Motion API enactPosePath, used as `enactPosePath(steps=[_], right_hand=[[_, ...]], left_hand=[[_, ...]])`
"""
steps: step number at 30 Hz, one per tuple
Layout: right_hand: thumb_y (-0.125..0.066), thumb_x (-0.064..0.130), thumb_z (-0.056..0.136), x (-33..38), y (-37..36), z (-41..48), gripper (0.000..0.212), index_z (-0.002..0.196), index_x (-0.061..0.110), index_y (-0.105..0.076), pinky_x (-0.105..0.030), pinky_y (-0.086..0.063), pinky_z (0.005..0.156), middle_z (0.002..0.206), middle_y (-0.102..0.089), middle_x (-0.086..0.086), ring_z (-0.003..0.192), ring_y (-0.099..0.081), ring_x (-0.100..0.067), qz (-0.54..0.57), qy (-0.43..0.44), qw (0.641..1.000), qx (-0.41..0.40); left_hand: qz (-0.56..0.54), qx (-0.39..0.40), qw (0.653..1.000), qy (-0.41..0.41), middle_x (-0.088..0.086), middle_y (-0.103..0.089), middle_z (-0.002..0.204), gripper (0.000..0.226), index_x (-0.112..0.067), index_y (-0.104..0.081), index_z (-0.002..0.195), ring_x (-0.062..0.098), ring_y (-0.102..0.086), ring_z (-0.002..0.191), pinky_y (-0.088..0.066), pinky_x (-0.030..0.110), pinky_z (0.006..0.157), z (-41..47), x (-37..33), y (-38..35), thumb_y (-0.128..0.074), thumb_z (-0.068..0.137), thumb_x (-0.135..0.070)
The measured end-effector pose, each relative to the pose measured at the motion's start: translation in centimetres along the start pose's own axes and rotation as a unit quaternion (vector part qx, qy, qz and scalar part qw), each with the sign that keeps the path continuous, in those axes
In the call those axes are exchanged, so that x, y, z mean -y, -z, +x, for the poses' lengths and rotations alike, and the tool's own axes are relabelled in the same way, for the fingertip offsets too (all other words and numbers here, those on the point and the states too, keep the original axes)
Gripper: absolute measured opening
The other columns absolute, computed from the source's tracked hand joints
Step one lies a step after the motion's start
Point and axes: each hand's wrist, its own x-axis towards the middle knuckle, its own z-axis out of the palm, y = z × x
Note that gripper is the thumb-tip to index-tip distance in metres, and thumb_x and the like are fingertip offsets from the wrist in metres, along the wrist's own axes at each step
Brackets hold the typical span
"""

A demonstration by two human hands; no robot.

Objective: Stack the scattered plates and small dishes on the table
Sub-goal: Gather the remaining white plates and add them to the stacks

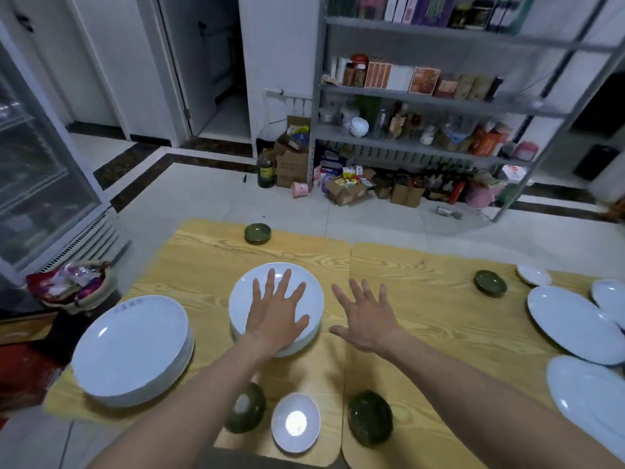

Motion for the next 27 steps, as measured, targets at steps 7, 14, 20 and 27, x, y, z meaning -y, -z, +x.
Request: enactPosePath(steps=[7, 14, 20, 27], right_hand=[[-0.036, 0.069, 0.094, -10.7, -1.2, -9.3, 0.087, 0.158, 0.028, 0.007, -0.065, 0.000, 0.116, 0.165, 0.003, -0.014, 0.151, 0.003, -0.039, 0.014, -0.102, 0.994, -0.026], [-0.032, 0.066, 0.096, -22.3, -5.0, -21.5, 0.082, 0.158, 0.025, 0.002, -0.059, -0.004, 0.119, 0.165, -0.005, -0.016, 0.151, -0.002, -0.037, 0.032, -0.195, 0.978, -0.060], [-0.031, 0.063, 0.098, -30.3, -9.5, -30.6, 0.080, 0.158, 0.023, 0.004, -0.057, 0.000, 0.119, 0.165, 0.002, -0.015, 0.152, 0.002, -0.033, 0.077, -0.268, 0.959, -0.038], [-0.031, 0.063, 0.098, -38.7, -14.3, -36.8, 0.080, 0.158, 0.023, 0.005, -0.058, -0.003, 0.120, 0.165, 0.002, -0.015, 0.152, 0.001, -0.034, 0.117, -0.355, 0.927, -0.032]], left_hand=[[0.030, -0.012, 0.997, -0.074, 0.006, 0.006, 0.165, 0.070, -0.033, -0.005, 0.157, 0.032, 0.007, 0.151, -0.003, 0.055, 0.120, -0.8, -13.2, 1.9, -0.032, 0.098, -0.059], [0.025, -0.038, 0.989, -0.142, 0.006, -0.007, 0.165, 0.068, -0.031, -0.011, 0.156, 0.032, -0.004, 0.151, -0.010, 0.053, 0.120, -3.5, -30.2, 2.7, -0.035, 0.098, -0.057], [-0.004, -0.040, 0.974, -0.223, 0.005, -0.012, 0.164, 0.064, -0.032, -0.017, 0.155, 0.030, -0.006, 0.151, -0.009, 0.051, 0.121, -5.1, -43.5, 1.8, -0.039, 0.099, -0.051], [0.003, -0.043, 0.951, -0.308, 0.007, -0.016, 0.163, 0.063, -0.031, -0.020, 0.155, 0.029, -0.013, 0.150, -0.014, 0.048, 0.119, -3.4, -55.7, 0.3, -0.041, 0.098, -0.050]])
